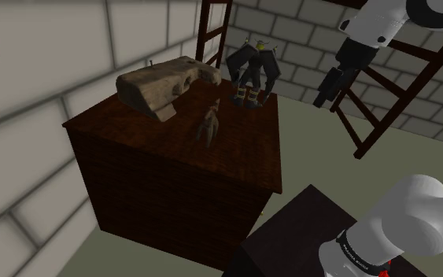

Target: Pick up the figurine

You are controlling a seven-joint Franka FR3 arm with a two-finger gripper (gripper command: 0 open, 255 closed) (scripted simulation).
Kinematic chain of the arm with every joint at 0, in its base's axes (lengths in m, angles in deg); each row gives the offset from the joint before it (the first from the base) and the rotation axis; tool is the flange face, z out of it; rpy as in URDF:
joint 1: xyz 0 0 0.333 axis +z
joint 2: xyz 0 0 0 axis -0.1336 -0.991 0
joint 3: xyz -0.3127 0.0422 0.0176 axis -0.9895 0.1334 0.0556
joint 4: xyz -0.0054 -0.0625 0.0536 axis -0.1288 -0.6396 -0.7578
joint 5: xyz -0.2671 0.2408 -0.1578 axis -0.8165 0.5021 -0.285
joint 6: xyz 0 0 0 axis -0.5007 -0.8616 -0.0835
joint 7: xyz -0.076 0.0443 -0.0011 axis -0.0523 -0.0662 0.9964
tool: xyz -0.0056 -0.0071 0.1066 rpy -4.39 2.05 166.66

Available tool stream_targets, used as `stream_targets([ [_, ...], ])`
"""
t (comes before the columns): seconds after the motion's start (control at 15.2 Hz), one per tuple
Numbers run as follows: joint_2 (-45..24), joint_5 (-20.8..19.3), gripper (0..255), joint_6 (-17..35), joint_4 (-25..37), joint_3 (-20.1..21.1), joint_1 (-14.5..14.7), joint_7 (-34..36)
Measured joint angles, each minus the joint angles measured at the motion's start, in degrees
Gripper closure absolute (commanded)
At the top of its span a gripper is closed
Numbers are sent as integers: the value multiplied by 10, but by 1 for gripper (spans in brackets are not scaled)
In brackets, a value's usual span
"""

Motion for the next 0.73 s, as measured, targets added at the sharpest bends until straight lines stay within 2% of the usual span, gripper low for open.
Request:
stream_targets([
  [0.2,-11,11,0,6,2,21,-3,36],
  [0.73,-138,56,0,29,85,146,-36,272],
])
